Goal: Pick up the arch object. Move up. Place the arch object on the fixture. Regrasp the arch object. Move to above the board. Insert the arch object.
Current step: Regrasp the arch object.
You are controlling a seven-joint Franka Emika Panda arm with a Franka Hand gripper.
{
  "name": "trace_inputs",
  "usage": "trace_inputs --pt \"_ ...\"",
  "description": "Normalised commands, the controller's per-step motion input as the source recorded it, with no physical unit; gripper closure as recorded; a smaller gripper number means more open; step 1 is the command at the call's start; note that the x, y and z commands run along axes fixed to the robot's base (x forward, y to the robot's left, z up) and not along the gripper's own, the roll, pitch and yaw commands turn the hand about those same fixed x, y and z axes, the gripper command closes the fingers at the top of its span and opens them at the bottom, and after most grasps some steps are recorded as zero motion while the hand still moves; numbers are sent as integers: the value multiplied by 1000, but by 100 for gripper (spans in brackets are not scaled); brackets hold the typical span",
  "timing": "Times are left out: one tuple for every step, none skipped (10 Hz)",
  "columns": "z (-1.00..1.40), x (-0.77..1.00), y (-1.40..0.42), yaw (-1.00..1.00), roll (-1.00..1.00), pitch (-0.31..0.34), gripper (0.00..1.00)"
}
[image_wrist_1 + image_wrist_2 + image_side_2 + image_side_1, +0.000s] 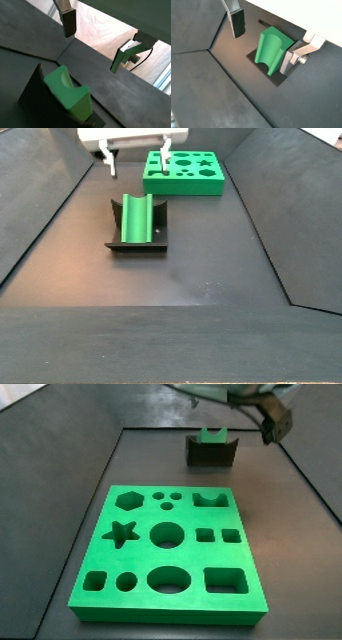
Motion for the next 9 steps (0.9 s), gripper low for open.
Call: trace_inputs --pt "-1000 88 47 39 74 -121 0" --pt "-1000 98 44 10 77 -108 0" --pt "-1000 108 38 -12 77 -92 0" --pt "-876 110 27 -32 81 -67 0" --pt "-723 98 15 -38 79 -49 0" --pt "-526 78 13 -34 75 -31 0" --pt "-427 73 9 -31 69 -23 0" --pt "-231 69 9 -19 66 -16 0" --pt "-174 11 0 -14 55 5 0"
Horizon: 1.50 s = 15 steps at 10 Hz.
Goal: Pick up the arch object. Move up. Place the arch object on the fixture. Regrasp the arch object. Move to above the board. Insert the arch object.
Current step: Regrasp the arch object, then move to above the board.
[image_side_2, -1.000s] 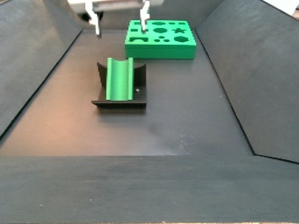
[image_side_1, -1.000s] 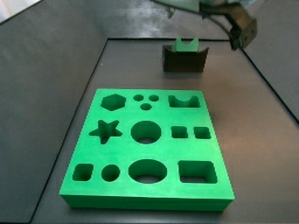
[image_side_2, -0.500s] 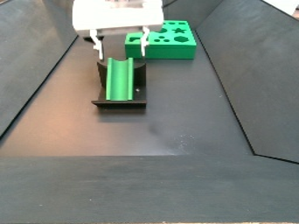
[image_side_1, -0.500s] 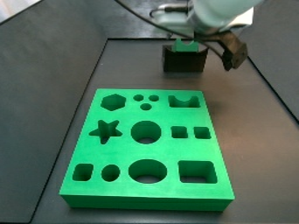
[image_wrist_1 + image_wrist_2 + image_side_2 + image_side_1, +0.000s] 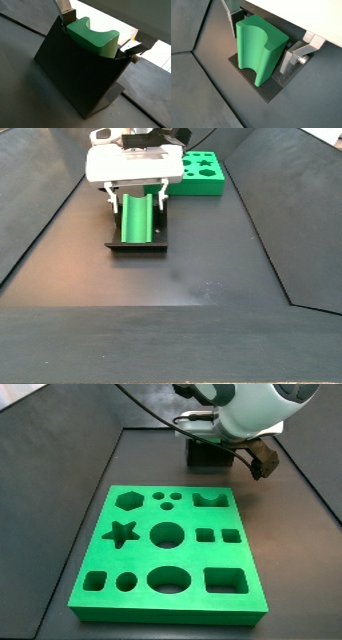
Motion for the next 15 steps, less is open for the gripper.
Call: trace_inputs --pt "-172 10 -1 -5 50 1 0" --pt "-172 10 -1 -3 50 1 0" --pt "-171 11 -1 0 50 1 0" --pt "-171 11 0 2 50 2 0" --pt "0 0 0 0 0 0 100" --pt "1000 -99 -94 112 148 -290 100" --pt "1000 -102 -96 92 136 -291 100" --pt "1000 -107 -93 29 109 -288 100" --pt "1000 -106 -84 -54 73 -274 100" --pt "1000 -106 -84 -89 65 -256 100" --pt "1000 -107 -81 -140 60 -203 100" --pt "1000 -107 -78 -169 58 -158 100" --pt "1000 -106 -74 -203 55 -98 100" --pt "1000 -104 -71 -208 53 -68 100" --pt "1000 -102 -65 -205 48 -4 100"
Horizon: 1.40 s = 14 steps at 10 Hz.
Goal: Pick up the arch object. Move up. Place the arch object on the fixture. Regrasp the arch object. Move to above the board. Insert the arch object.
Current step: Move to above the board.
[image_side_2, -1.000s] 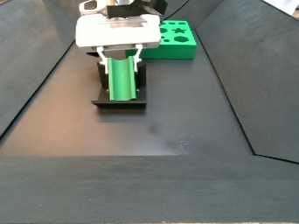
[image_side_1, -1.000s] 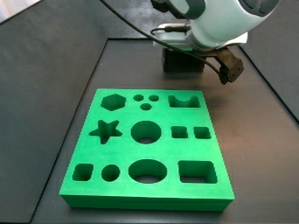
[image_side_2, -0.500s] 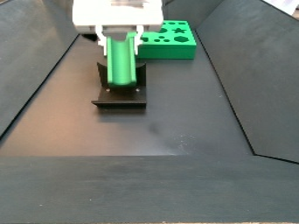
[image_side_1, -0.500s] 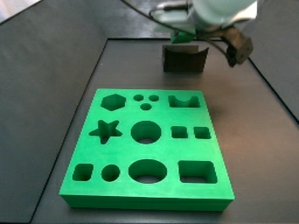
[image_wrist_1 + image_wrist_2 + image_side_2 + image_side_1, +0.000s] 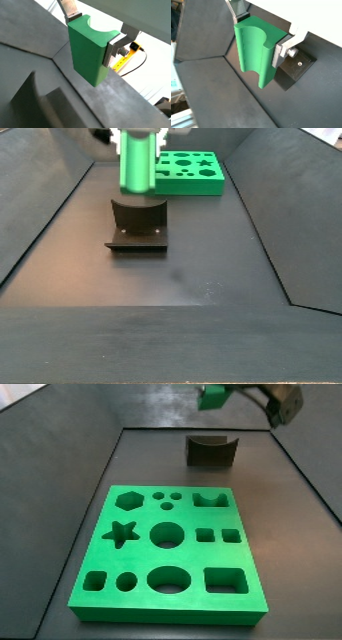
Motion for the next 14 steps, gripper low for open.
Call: trace_inputs --pt "1000 -101 -62 -185 44 39 100" --pt "1000 -98 -56 -146 34 91 100" --pt "1000 -97 -55 -124 28 118 100" --pt "1000 -91 -53 -71 13 162 100" --pt "1000 -84 -53 -32 -5 181 100" --pt "792 -60 -34 22 -27 188 100" --pt "676 -46 -26 46 -34 188 100" --pt "445 -12 -21 87 -38 181 100" --pt "272 4 -23 111 -33 181 100" --pt "163 -425 -1000 -100 -1000 77 100" --pt "165 -422 -1000 -97 -1000 69 100" --pt "184 -449 -1000 -92 -1000 67 100" --pt "163 -455 -1000 -85 -1000 67 100" --pt "171 -464 -1000 -84 -1000 71 100"
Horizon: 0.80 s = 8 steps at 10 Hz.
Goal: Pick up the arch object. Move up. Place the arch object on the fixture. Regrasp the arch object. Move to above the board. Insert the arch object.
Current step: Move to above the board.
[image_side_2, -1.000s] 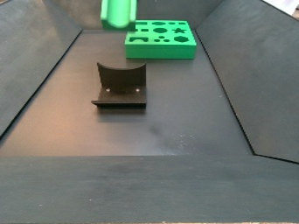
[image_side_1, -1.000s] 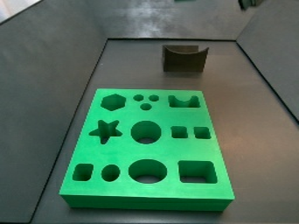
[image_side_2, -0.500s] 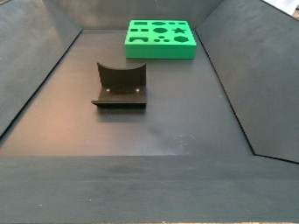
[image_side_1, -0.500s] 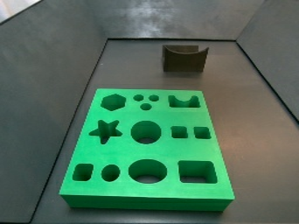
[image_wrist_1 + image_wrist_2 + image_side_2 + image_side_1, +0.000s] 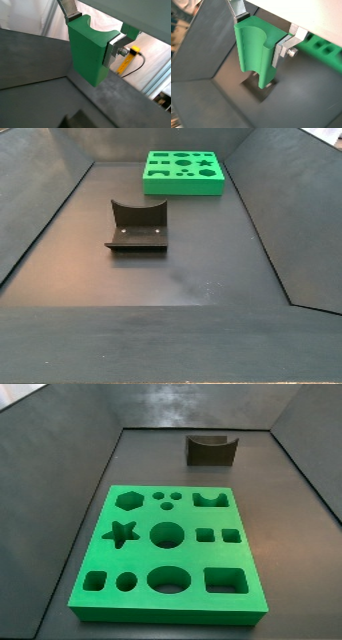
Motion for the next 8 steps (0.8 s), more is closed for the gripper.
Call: trace_inputs --pt "175 -471 -1000 -82 -1000 72 100" --pt "172 -489 -1000 -74 -1000 74 100" --pt "163 -474 -941 -71 -1000 76 100" --pt "92 -303 -511 -60 -1000 72 100" --pt "42 -183 -264 -56 -1000 72 100" --pt "32 -107 -110 -43 -1000 60 100" --pt "19 -94 -76 -45 -1000 49 100" --pt "9 -72 -23 -26 -757 20 100"
